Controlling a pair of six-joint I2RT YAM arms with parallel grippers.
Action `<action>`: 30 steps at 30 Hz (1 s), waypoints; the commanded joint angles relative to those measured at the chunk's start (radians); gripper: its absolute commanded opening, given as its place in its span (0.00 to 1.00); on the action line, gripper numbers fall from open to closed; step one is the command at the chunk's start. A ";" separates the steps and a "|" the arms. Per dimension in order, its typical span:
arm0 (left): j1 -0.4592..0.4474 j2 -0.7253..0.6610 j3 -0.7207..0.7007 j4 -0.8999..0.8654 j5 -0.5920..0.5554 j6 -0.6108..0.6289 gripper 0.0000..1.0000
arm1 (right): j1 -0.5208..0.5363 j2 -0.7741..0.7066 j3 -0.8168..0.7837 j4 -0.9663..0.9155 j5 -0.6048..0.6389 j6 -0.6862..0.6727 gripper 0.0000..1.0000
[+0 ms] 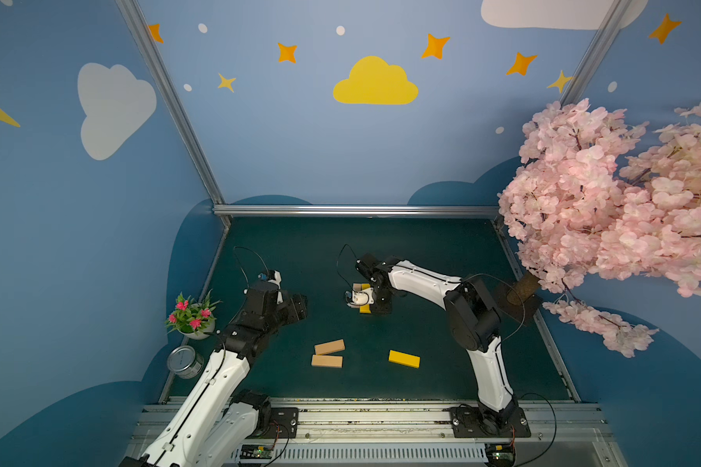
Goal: Assemble the number 6 with building blocks
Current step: Assemble the building block at the center of the board.
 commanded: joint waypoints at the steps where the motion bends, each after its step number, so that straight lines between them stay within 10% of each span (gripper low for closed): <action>1: 0.005 -0.008 -0.013 -0.004 -0.007 0.002 0.82 | 0.004 0.021 0.026 -0.043 -0.002 -0.001 0.01; 10: 0.005 -0.008 -0.019 0.002 -0.002 -0.001 0.82 | 0.001 0.020 0.017 -0.045 0.007 0.003 0.04; 19: 0.006 -0.014 -0.019 0.002 0.000 -0.002 0.82 | 0.002 0.010 0.004 -0.012 0.026 0.020 0.56; 21: 0.006 -0.016 -0.019 0.002 0.001 -0.001 0.82 | 0.001 -0.006 0.003 0.002 0.017 0.031 0.92; 30: 0.006 -0.005 0.019 -0.010 -0.005 0.028 0.82 | -0.012 -0.236 0.013 0.075 0.013 0.189 0.93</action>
